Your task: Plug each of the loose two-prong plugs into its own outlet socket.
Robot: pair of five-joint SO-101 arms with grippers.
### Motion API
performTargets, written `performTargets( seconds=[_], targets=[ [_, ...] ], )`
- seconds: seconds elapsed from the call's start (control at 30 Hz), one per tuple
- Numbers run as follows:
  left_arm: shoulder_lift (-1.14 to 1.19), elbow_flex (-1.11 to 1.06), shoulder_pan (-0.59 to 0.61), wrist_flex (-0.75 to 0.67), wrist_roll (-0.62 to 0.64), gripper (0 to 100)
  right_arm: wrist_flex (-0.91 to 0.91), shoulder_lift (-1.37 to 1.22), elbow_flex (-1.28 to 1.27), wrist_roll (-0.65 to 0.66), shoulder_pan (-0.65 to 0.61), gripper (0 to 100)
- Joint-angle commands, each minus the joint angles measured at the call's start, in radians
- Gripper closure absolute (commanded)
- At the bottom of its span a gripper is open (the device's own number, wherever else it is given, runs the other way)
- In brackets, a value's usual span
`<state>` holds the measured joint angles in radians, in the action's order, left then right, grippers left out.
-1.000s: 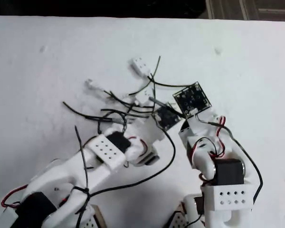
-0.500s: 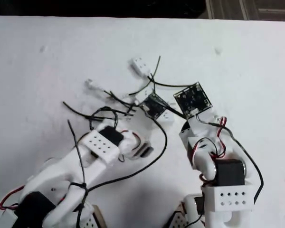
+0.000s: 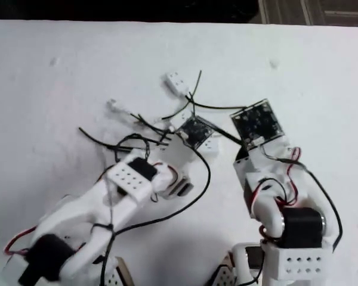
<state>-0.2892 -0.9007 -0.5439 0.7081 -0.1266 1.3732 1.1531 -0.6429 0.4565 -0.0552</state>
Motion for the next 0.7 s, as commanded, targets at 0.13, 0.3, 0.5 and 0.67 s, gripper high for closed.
performTargets(
  seconds=[0.13, 0.3, 0.5, 0.67],
  targets=[
    [0.243, 0.235, -0.002, 0.101, 0.005, 84, 0.022, 0.007, 0.063, -0.002, 0.088, 98.0],
    [0.306, 0.315, -0.042, 0.140, -0.049, 93, 0.022, 0.007, 0.063, -0.002, 0.120, 98.0],
    [0.305, 0.322, 0.002, 0.133, -0.272, 98, 0.022, 0.007, 0.063, 0.040, 0.173, 98.0],
    [0.303, 0.311, 0.082, 0.091, -0.466, 98, 0.022, 0.007, 0.063, 0.048, 0.191, 98.0]
  ],
)
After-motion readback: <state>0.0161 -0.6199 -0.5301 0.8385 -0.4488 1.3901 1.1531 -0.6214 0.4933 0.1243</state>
